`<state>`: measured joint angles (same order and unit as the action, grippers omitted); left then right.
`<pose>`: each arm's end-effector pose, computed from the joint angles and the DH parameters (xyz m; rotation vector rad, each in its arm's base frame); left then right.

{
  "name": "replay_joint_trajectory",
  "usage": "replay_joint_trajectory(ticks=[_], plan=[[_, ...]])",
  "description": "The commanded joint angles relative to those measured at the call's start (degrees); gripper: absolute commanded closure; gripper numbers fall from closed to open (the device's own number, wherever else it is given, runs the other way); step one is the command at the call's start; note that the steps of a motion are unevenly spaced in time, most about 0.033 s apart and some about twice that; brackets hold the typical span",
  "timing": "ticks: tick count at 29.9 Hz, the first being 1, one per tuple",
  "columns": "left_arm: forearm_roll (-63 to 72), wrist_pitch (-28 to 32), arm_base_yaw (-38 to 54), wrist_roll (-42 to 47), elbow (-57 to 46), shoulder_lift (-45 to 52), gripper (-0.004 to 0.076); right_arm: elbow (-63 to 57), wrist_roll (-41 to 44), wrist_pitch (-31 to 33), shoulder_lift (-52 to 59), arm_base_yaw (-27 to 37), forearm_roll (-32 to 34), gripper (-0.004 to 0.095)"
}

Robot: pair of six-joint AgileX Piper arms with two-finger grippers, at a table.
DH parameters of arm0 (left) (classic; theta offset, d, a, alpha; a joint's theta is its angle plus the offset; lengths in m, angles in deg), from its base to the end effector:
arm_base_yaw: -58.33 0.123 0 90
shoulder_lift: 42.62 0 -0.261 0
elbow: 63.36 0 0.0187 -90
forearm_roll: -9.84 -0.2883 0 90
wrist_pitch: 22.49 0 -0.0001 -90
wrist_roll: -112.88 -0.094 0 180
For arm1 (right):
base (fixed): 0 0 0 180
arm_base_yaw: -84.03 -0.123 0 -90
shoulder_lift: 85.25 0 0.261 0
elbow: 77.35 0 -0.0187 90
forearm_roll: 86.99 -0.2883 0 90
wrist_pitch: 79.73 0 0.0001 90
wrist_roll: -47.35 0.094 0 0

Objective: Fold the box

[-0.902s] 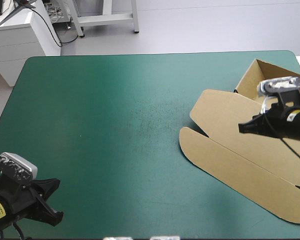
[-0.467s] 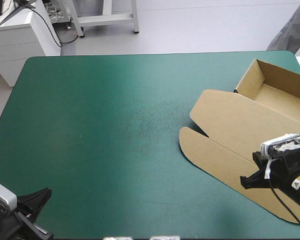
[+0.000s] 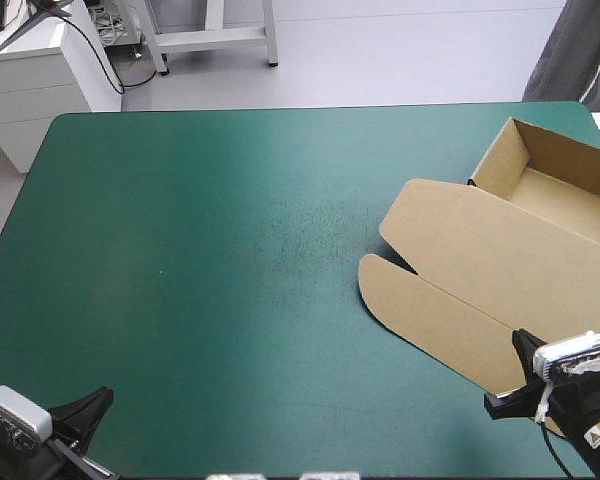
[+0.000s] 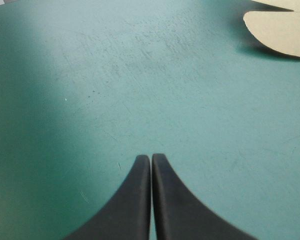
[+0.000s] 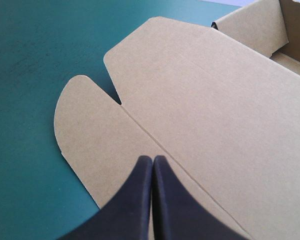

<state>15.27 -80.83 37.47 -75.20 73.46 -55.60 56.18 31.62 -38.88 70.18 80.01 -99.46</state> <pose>0.0534 -0.0284 0.3189 0.5028 1.9399 -0.2557 0.1147 0.0214 0.3091 -0.2668 1.9204 0.1118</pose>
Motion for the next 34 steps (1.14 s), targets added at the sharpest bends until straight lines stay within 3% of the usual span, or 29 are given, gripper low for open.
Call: replay_joint_trajectory(ticks=[1,14,34], plan=[[0.44,6.7,-0.15,-0.08,-1.24,0.66,0.0732,-0.91,-0.07,-4.84,2.38,-0.27,-0.58,0.0927],[0.58,8.53,-0.15,0.38,-4.32,5.89,0.0732,-6.3,5.28,-4.59,10.77,-0.27,-0.03,0.0927],[4.23,8.33,-0.15,6.51,-4.32,5.89,0.0732,-6.3,5.27,-4.59,11.01,-0.27,0.1,0.0927]])
